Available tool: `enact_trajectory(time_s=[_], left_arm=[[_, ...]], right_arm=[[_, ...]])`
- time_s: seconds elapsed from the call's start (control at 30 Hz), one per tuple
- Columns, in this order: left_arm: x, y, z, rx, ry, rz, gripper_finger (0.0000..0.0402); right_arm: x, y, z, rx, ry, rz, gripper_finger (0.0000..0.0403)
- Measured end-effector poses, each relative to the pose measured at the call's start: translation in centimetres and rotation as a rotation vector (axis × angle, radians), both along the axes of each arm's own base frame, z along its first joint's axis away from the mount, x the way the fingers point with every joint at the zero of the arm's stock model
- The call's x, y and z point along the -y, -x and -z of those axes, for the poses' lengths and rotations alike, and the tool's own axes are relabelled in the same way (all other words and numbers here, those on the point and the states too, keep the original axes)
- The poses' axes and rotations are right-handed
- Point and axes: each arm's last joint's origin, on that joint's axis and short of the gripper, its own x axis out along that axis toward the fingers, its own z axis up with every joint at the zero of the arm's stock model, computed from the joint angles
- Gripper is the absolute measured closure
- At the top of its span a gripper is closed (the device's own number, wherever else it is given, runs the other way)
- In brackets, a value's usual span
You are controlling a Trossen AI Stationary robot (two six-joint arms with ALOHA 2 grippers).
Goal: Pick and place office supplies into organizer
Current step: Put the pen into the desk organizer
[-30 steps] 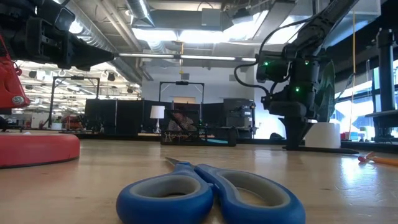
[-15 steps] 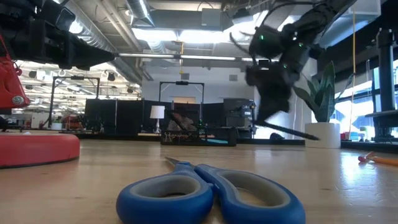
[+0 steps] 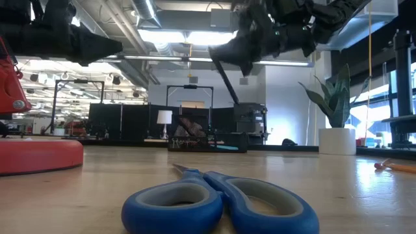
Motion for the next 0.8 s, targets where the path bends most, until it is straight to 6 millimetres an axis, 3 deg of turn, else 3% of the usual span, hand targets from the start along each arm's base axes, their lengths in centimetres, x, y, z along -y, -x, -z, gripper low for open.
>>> enact_trajectory(time_s=[0.4,0.63,0.8], left_arm=[[0.3,-0.7,1.0,-0.011,0.234,0.123,0.0254],[0.4,-1.6,0.3,0.075,0.208,0.129,0.0253],[0.5,-3.0,0.3,-0.004,0.202,0.139,0.0248]], right_arm=[[-0.8,-1.1,-0.1,0.127,0.107,-0.044,0.0345],[-0.6,-2.1,1.1,0.173,0.099,-0.039,0.0345],[-0.5,-2.7,1.6,0.232,0.097,-0.035,0.0345]])
